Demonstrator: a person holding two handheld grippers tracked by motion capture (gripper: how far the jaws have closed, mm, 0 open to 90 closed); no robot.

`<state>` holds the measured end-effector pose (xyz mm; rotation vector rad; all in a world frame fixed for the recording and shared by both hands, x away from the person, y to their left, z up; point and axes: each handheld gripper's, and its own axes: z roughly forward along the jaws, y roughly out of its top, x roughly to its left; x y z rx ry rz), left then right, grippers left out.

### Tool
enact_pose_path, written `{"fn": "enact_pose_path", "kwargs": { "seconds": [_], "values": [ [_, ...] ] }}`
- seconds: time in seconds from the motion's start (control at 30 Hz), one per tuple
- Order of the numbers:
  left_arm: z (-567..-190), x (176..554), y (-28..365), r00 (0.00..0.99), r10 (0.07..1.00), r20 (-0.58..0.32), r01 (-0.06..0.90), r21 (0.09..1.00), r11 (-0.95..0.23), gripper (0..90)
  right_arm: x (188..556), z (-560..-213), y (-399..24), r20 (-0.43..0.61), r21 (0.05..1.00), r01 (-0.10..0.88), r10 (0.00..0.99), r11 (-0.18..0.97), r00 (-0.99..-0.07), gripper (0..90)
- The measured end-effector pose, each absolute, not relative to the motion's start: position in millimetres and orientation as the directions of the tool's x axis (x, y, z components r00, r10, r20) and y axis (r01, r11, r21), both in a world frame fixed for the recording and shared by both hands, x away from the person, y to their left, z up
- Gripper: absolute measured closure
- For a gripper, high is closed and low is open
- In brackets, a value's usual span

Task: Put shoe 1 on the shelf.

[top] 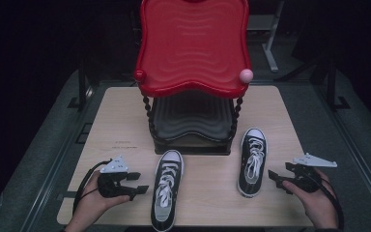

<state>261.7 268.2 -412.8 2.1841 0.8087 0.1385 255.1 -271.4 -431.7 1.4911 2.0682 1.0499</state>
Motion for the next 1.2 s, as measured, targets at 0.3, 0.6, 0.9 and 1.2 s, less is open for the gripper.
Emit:
{"fn": "enact_pose_path", "kwargs": {
  "seconds": [0.3, 0.6, 0.9, 1.2],
  "values": [
    [-396, 253, 263, 0.821, 0.553, -0.144, 0.457, 0.746, -0.485, 42.1, 246, -406, -233, 0.188, 0.795, 0.589, 0.863, 0.147, -0.470, 17.5],
    [-396, 252, 256, 0.828, 0.534, -0.171, 0.454, 0.764, -0.459, 43.2, 247, -400, -177, 0.228, 0.820, 0.538, 0.752, 0.195, -0.619, 17.6],
    [-404, 253, 242, 0.839, 0.513, -0.181, 0.452, 0.756, -0.474, 40.8, 249, -406, -123, 0.220, 0.830, 0.492, 0.657, 0.262, -0.721, 22.8],
    [-413, 259, 230, 0.855, 0.495, -0.154, 0.428, 0.747, -0.509, 52.8, 251, -411, -80, 0.243, 0.832, 0.474, 0.577, 0.289, -0.780, 25.5]
  ]
}}
